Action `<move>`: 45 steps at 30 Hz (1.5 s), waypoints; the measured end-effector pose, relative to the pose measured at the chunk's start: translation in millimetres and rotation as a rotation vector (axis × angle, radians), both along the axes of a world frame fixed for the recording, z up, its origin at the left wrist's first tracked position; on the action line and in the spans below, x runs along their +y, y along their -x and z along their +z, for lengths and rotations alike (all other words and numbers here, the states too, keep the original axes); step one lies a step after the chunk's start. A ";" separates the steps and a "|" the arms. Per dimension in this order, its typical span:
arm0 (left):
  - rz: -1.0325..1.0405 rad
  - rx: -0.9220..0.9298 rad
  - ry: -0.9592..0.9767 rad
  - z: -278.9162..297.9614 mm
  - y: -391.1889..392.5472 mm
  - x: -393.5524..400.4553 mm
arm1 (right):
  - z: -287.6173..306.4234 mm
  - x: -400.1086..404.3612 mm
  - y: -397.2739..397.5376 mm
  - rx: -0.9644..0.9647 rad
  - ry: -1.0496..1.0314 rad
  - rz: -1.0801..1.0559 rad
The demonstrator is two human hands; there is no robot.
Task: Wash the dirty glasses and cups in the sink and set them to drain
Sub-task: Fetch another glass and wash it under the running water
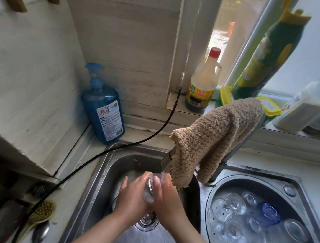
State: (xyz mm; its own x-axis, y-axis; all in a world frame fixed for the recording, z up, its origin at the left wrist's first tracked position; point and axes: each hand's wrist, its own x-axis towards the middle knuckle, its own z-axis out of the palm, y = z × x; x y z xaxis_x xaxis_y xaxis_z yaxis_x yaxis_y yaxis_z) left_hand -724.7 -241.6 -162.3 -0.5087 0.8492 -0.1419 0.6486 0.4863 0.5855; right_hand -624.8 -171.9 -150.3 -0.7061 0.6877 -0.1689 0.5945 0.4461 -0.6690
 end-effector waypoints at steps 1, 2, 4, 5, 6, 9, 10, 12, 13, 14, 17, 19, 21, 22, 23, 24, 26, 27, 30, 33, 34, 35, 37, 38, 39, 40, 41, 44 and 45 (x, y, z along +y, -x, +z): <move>-0.028 0.000 0.018 1.6 -0.7 -0.9 | 0.9 2.5 -3.1 0.027 0.031 -0.016; -0.053 -0.024 0.029 -0.8 -1.3 -1.8 | 5.6 5.7 -4.5 -0.004 0.129 -0.048; 0.002 -0.254 -0.023 -0.2 -6.6 -4.7 | 1.3 18.3 -13.0 -0.070 0.289 -0.094; 0.083 -0.449 -0.060 1.3 -8.9 -4.9 | -2.4 23.0 -18.6 -0.031 0.315 -0.090; 0.172 -0.646 -0.097 5.5 -11.7 -3.5 | -1.1 21.3 -24.5 0.049 0.382 -0.094; 0.366 -1.181 -0.035 19.6 -17.5 9.0 | -7.6 4.6 -39.0 0.268 0.471 -0.204; 0.391 -1.328 -0.012 21.1 -17.7 13.5 | -9.1 -1.0 -40.8 0.336 0.489 -0.231; 0.477 -1.613 -0.035 24.8 -16.0 20.6 | -5.2 -6.7 -43.1 0.425 0.482 -0.264; 0.561 -1.745 -0.060 26.6 -15.4 23.7 | -3.4 -6.2 -43.7 0.450 0.473 -0.264; 0.653 -1.849 -0.088 26.4 -14.4 27.4 | -2.1 -5.0 -43.5 0.454 0.472 -0.254; 0.750 -1.977 -0.101 19.3 -13.2 31.6 | 1.2 2.3 -36.7 0.326 0.346 -0.242; 0.761 -1.957 -0.086 8.7 -13.9 33.2 | 9.6 12.0 -26.5 0.210 0.234 -0.242; 0.753 -1.883 -0.027 2.0 -16.9 31.9 | 20.0 20.6 -16.4 0.136 0.207 -0.252; 0.749 -1.858 -0.009 -1.8 -17.7 30.1 | 24.3 23.4 -12.2 0.125 0.216 -0.265; 0.746 -1.837 0.013 -4.0 -17.3 26.8 | 26.7 25.4 -9.1 0.112 0.231 -0.279; 0.738 -1.815 0.037 -1.5 -17.1 23.7 | 26.4 27.2 -7.3 0.063 0.208 -0.271; 0.704 -1.688 0.077 0.5 -18.4 15.8 | 15.7 31.6 -4.7 -0.028 0.164 -0.233; 0.696 -1.538 0.087 -2.1 -20.6 10.2 | 11.2 32.7 -5.2 -0.013 0.234 -0.264; 0.598 -0.829 -0.190 -15.4 -22.4 -11.6 | 6.3 35.8 -6.4 0.062 0.495 -0.337; 0.190 -0.518 -0.280 -14.8 -13.8 -27.1 | 10.6 43.0 -3.6 0.090 0.685 -0.287; 0.105 -0.449 -0.219 -9.5 -10.8 -28.0 | 13.2 44.8 -1.6 0.101 0.750 -0.313; 0.071 -0.390 -0.157 -10.0 -7.6 -26.3 | 15.9 45.8 -0.6 0.107 0.824 -0.371; 0.109 -0.326 -0.086 -6.4 -6.3 -19.2 | 16.8 47.0 -0.9 0.118 0.944 -0.448; 0.158 -0.367 -0.085 -6.4 -6.5 -16.0 | 17.1 45.8 -0.1 0.119 0.956 -0.424; 0.220 -0.471 -0.096 -4.0 -6.1 -12.9 | 16.4 42.6 0.1 0.136 0.950 -0.379; 0.278 -0.629 -0.111 -1.7 -5.1 -9.6 | 10.6 38.1 -1.4 0.164 0.930 -0.344; 0.315 -0.816 -0.124 -1.1 -4.8 -6.2 | 5.7 31.0 -4.4 0.179 0.897 -0.331; 0.355 -1.216 -0.100 2.6 -14.1 5.0 | -9.2 9.3 -11.9 0.206 0.773 -0.325; 0.363 -1.270 -0.086 2.1 -17.2 9.0 | -14.0 1.9 -14.2 0.244 0.730 -0.312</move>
State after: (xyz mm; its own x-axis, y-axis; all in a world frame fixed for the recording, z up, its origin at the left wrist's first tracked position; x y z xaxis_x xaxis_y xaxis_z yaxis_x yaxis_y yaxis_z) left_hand -707.5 -232.6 -160.2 -0.2618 0.7241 -0.6381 -0.5281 0.4459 0.7227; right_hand -610.6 -170.0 -164.3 -0.5757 0.6346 -0.5156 0.4195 -0.3120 -0.8524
